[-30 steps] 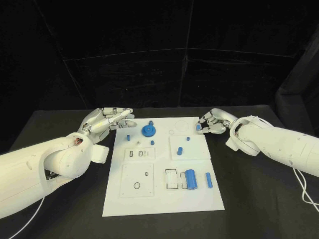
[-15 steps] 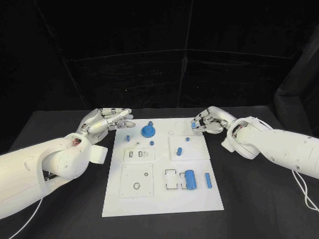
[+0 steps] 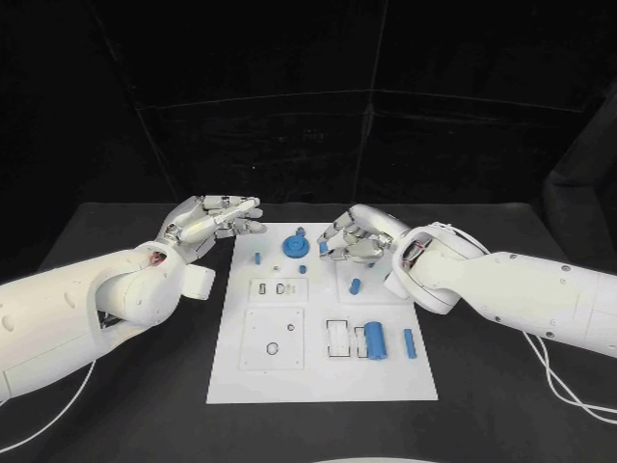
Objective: Assemble the parts on the task board
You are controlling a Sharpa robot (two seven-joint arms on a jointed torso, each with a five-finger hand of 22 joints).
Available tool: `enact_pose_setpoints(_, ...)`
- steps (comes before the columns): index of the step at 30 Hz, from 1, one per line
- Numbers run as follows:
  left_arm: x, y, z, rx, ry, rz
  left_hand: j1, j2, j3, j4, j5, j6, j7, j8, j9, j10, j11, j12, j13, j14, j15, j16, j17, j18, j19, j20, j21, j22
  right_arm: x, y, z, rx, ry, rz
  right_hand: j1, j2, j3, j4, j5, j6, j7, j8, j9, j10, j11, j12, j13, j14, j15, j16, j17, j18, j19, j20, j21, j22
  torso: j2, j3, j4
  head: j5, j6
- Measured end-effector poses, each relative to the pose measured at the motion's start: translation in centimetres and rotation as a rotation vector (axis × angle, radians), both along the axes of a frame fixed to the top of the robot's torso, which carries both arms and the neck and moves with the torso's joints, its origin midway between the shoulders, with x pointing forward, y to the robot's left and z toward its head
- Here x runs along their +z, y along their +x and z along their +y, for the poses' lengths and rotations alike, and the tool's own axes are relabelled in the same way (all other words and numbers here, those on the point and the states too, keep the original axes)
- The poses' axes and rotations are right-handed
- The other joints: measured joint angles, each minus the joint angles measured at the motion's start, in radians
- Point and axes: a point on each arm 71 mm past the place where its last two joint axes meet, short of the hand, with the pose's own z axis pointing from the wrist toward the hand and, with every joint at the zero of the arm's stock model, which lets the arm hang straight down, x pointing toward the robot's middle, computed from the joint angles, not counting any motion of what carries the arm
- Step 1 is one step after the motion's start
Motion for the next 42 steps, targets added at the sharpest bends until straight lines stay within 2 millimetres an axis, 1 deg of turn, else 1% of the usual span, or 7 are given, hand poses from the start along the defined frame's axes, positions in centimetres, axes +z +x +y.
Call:
enact_pose_setpoints(4, -0.1, 0.2, -0.1, 0.001, 0.001, 0.000, 0.000, 0.000, 0.000, 0.000, 0.000, 0.000, 0.000, 0.000, 0.000, 0.000, 0.000, 0.000, 0.000, 0.000, 0.000, 0.000, 0.001, 0.000, 0.000, 0.000, 0.000, 0.000, 0.0, -0.3, 2.7, 0.035, -0.048, -0.026, 0.000, 0.000, 0.005, 0.005, 0.000, 0.000, 0.000, -0.003, 0.000, 0.000, 0.000, -0.008, 0.000, 0.000, 0.000, 0.000, 0.000, 0.000, 0.000, 0.000, 0.000, -0.003, -0.001, -0.0007, 0.0006, 0.007, -0.002)
enact_pose_setpoints(5, -0.1, 0.2, -0.2, 0.000, 0.000, 0.000, 0.000, 0.000, 0.000, 0.000, 0.000, 0.000, 0.000, 0.000, 0.000, 0.000, 0.000, 0.000, 0.000, 0.000, 0.000, 0.000, 0.001, 0.000, 0.000, 0.000, 0.000, 0.000, 0.0, -0.3, 3.2, 0.041, -0.059, -0.031, -0.005, -0.005, 0.009, 0.005, 0.000, 0.000, 0.000, -0.003, 0.000, 0.000, 0.000, -0.008, 0.000, 0.000, 0.000, 0.000, 0.000, 0.000, 0.000, 0.000, 0.000, -0.004, -0.001, -0.0008, 0.0008, 0.008, -0.002)
enact_pose_setpoints(8, -0.1, 0.3, -0.4, -0.002, 0.000, 0.000, 0.000, 0.000, 0.000, 0.000, 0.000, 0.000, 0.000, 0.000, 0.000, 0.000, 0.000, 0.000, 0.000, 0.000, 0.000, 0.000, 0.001, 0.000, 0.000, 0.000, 0.000, 0.000, -0.1, -0.4, 4.6, 0.058, -0.090, -0.044, -0.007, -0.007, 0.011, 0.005, 0.000, 0.000, 0.000, -0.003, 0.000, 0.000, 0.000, -0.008, 0.000, 0.000, 0.000, 0.000, 0.000, 0.000, 0.000, 0.000, 0.000, -0.005, -0.001, -0.0011, 0.0017, 0.011, -0.004)
enact_pose_setpoints(17, -0.1, 0.4, -0.3, 0.002, 0.002, -0.001, 0.000, 0.000, 0.000, 0.000, 0.000, 0.000, 0.000, 0.000, 0.000, 0.000, 0.000, 0.000, 0.000, 0.000, 0.000, 0.000, 0.001, 0.000, 0.000, 0.000, 0.000, 0.000, -1.1, -0.7, 6.8, 0.084, -0.161, -0.045, -0.019, -0.007, 0.013, 0.007, 0.000, -0.001, -0.001, -0.003, 0.001, 0.000, 0.000, -0.012, 0.000, 0.000, 0.000, 0.000, 0.000, 0.000, 0.000, 0.000, 0.000, -0.010, 0.000, 0.0005, 0.0012, 0.024, -0.007)
enact_pose_setpoints(21, -0.1, 0.4, -0.4, 0.002, 0.002, -0.001, 0.000, 0.000, 0.000, 0.000, 0.000, 0.000, 0.000, 0.000, 0.000, 0.000, 0.000, 0.000, 0.000, 0.000, 0.000, 0.000, 0.001, 0.000, 0.000, 0.000, 0.000, 0.000, -1.6, -0.8, 7.3, 0.091, -0.188, -0.046, -0.025, -0.012, 0.014, 0.007, -0.001, -0.001, -0.001, -0.003, 0.001, 0.000, 0.000, -0.016, 0.000, 0.000, 0.000, 0.000, 0.000, 0.000, 0.000, 0.000, 0.000, -0.012, 0.000, 0.0008, 0.0007, 0.028, -0.010)
enact_pose_setpoints(31, -0.1, 0.4, -0.4, 0.003, 0.003, -0.001, 0.000, 0.000, 0.000, 0.000, 0.000, 0.000, 0.000, 0.000, 0.000, 0.000, 0.000, 0.000, 0.000, 0.000, 0.000, 0.000, 0.001, 0.000, 0.000, 0.000, 0.000, -0.001, -2.6, -0.9, 7.5, 0.103, -0.239, -0.044, -0.026, -0.013, 0.020, 0.008, -0.001, -0.002, -0.002, -0.003, 0.001, 0.000, 0.000, -0.016, 0.000, 0.000, 0.000, 0.000, 0.000, 0.000, -0.001, -0.001, 0.000, -0.012, 0.000, 0.0015, -0.0005, 0.034, -0.017)
enact_pose_setpoints(42, -0.1, 0.4, -0.5, 0.003, 0.003, 0.000, 0.000, 0.000, 0.000, 0.000, 0.000, 0.000, 0.000, 0.000, 0.000, 0.000, 0.000, 0.000, 0.000, 0.004, -0.004, 0.000, 0.002, 0.000, 0.000, 0.000, 0.000, -0.001, -3.6, -1.1, 7.4, 0.113, -0.279, -0.030, -0.030, -0.017, 0.020, 0.008, -0.005, 0.000, 0.000, -0.008, 0.001, 0.000, 0.000, -0.016, 0.000, 0.000, 0.000, 0.000, 0.001, 0.000, -0.004, -0.004, 0.000, -0.015, 0.000, 0.0013, -0.0008, 0.034, -0.023)
